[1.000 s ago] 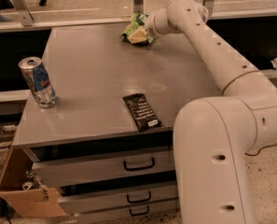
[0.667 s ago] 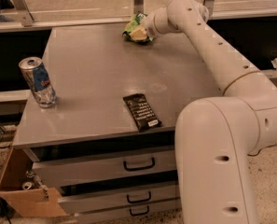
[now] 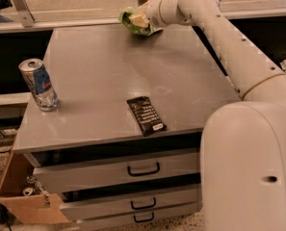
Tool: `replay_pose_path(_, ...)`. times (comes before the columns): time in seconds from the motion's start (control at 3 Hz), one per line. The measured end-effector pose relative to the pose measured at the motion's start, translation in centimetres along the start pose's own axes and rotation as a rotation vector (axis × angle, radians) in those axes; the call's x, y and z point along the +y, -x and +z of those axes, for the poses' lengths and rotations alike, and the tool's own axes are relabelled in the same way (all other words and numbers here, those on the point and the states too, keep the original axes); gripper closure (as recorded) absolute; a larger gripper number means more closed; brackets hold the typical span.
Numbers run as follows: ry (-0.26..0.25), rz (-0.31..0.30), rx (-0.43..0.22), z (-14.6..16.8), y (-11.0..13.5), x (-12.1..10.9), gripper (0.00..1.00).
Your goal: Pick green rice chip bag
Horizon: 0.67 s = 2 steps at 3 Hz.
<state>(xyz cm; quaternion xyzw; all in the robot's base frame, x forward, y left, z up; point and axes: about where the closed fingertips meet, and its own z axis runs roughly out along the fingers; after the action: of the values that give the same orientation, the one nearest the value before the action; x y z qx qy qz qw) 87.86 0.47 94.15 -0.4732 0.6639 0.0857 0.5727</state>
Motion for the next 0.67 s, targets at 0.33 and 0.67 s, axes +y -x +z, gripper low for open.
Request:
replay_pose_path(0.33, 0.018, -0.067, -0.104, -2.6, 4.8, 0.9, 1.00)
replay_pose_path(0.67, 0.009, -0.141, -0.189, -6.4, 8.6, 0.8, 1.00)
